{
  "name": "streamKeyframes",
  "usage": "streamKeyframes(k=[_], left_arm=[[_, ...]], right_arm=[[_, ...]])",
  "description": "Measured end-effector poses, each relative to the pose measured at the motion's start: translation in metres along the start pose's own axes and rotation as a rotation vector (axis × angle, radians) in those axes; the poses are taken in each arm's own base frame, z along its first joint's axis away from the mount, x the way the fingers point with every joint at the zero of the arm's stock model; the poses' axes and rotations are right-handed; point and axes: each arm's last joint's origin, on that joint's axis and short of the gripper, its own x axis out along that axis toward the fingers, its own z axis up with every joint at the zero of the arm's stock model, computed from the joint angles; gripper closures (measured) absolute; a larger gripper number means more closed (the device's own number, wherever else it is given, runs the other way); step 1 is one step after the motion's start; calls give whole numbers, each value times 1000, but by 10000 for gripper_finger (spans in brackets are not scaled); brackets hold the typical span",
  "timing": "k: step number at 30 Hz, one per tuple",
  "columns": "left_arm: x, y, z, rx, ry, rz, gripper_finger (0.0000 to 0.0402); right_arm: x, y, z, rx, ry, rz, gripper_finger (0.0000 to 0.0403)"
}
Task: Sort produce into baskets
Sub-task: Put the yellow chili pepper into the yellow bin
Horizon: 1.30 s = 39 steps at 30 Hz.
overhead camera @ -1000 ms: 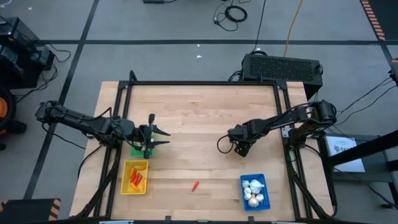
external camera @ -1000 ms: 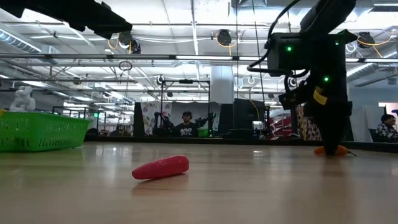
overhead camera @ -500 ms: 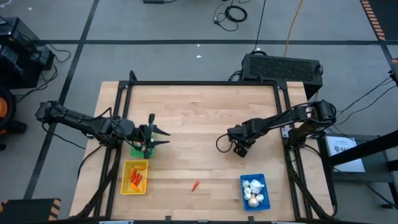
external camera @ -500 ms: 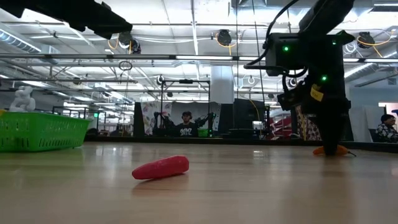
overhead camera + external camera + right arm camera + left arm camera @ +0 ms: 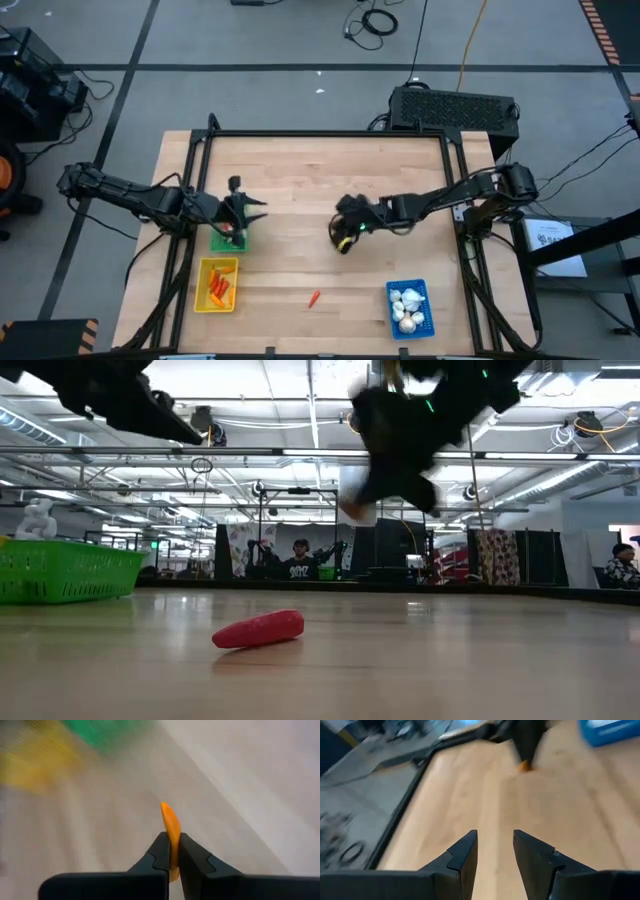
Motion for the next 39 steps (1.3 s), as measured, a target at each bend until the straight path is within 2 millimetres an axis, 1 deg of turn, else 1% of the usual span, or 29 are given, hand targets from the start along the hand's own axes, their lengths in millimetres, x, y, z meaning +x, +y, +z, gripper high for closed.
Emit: streamKeyframes(k=[2,4,7,8,12,16,19,22,26,28,29,31,34,39], left_arm=[[-6,4,-1,-10,28,42,267],[-11,6,-3,-8,40,66,267],[-22,11,-6,-17,40,105,267],[-25,13,-7,-30,37,121,267],[-39,21,-7,-96,-13,222,267],[-51,28,-5,-192,-83,296,267],[-54,30,-5,-219,-100,308,267],[-52,28,-10,-198,-84,319,267],[-50,28,-12,-193,-77,343,267],[-50,28,-11,-199,-85,350,267],[-51,29,-10,-203,-92,351,267],[-51,29,-9,-212,-106,353,267],[-51,29,-8,-217,-114,354,267],[-51,29,-8,-217,-114,354,267]], right_arm=[[6,22,8,-46,-187,129,391],[12,40,9,-109,-336,232,391],[33,65,13,-179,-502,347,392],[42,72,14,-201,-520,353,392],[88,106,27,-272,-537,356,392],[125,138,46,-327,-570,357,392],[148,159,57,-353,-585,411,392],[172,173,60,-384,-576,470,392],[199,184,58,-396,-578,467,392],[209,185,55,-390,-586,478,392],[216,183,51,-389,-588,478,392],[222,178,46,-384,-605,483,392],[228,172,40,-382,-558,458,392],[229,172,39,-392,-548,448,384]])
